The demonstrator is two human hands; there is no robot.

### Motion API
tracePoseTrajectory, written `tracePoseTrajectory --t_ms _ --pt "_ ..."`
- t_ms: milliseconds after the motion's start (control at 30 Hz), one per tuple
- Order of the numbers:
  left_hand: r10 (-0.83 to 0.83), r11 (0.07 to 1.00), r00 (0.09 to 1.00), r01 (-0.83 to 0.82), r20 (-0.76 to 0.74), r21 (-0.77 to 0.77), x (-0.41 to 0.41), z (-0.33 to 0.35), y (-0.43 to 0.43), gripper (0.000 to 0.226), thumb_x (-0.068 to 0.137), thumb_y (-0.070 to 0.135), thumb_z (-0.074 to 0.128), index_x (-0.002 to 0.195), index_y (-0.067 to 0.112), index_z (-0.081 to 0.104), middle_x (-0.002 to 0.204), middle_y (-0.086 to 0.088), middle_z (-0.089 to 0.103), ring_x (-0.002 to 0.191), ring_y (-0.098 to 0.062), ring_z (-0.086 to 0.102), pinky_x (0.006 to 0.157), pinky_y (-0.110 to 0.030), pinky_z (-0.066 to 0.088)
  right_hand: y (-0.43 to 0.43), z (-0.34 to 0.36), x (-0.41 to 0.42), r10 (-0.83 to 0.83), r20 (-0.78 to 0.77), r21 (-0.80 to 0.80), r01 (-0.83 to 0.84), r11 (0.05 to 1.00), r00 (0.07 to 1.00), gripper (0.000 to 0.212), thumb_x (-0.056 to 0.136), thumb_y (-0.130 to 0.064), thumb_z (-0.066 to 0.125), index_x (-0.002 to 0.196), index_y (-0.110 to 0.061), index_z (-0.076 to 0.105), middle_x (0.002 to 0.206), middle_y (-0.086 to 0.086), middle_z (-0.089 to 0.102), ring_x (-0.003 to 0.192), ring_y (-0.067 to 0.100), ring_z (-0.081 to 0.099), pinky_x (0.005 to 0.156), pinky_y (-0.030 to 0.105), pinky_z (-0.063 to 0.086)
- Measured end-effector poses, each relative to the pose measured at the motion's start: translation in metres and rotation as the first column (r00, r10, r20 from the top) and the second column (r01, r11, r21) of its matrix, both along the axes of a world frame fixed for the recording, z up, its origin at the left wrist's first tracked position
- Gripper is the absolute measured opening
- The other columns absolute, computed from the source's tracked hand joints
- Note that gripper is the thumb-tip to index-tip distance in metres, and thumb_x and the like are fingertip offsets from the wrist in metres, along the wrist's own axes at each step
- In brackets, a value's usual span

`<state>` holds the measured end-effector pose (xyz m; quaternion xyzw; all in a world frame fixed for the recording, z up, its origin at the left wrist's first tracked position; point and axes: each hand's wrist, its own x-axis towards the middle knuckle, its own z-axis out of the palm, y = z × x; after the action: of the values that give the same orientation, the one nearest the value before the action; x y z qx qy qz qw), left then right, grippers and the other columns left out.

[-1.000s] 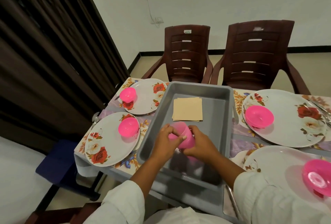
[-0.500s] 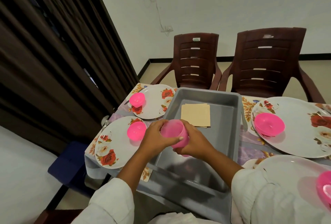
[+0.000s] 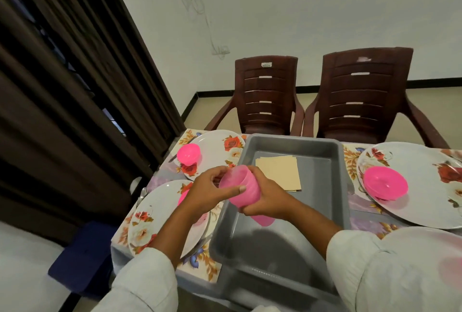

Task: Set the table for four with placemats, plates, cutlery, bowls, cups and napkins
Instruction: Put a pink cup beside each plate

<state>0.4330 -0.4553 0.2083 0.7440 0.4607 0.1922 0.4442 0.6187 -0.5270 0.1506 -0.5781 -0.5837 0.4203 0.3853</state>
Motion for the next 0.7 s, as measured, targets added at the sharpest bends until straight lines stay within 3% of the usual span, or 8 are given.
tracePoseTrajectory --t_ms 133,300,533,700 --pt "-0.062 0.990 0.993 0.074 0.104 -0.118 -0.002 -0.001 0.029 0.067 0.070 0.052 0.084 0.128 0.033 0.058 0.123 0.011 0.061 0.112 -0.015 0.061 0.089 -0.029 0.058 0.023 0.007 -0.008 -0.098 -0.066 -0.040 0.096 0.995 0.993 0.086 0.068 -0.051 0.088 0.139 -0.043 0.039 0.125 -0.014 0.057 0.106 0.020 0.063 0.078 0.028 0.059" --pt "0.030 0.992 0.984 -0.008 0.174 -0.125 0.008 -0.010 0.053 0.073 0.064 0.064 0.083 0.125 0.031 0.060 0.123 0.010 0.061 0.113 -0.015 0.061 0.090 -0.033 0.059 0.044 0.012 -0.020 -0.246 -0.067 -0.011 0.246 0.969 0.967 0.072 0.075 -0.040 0.087 0.133 -0.039 0.045 0.115 -0.017 0.059 0.098 0.014 0.064 0.069 0.017 0.055" --pt "0.150 0.980 0.957 -0.112 0.249 -0.162 0.016 -0.010 0.073 0.043 0.074 0.048 0.084 0.105 0.036 0.058 0.112 0.011 0.061 0.105 -0.016 0.061 0.089 -0.048 0.060 0.056 0.006 -0.028 -0.379 0.027 0.068 0.376 0.924 0.925 0.087 0.063 -0.052 0.089 0.135 -0.043 0.041 0.116 -0.020 0.054 0.101 0.014 0.063 0.076 0.023 0.062" --pt "0.120 0.975 0.956 -0.063 0.267 -0.214 0.012 -0.010 0.079 0.043 0.081 0.041 0.081 0.115 0.034 0.057 0.117 0.009 0.060 0.105 -0.015 0.061 0.085 -0.040 0.062 0.061 0.007 -0.029 -0.383 0.026 0.075 0.380 0.922 0.924 0.088 0.064 -0.051 0.090 0.136 -0.043 0.040 0.118 -0.020 0.053 0.104 0.014 0.062 0.075 0.020 0.061"
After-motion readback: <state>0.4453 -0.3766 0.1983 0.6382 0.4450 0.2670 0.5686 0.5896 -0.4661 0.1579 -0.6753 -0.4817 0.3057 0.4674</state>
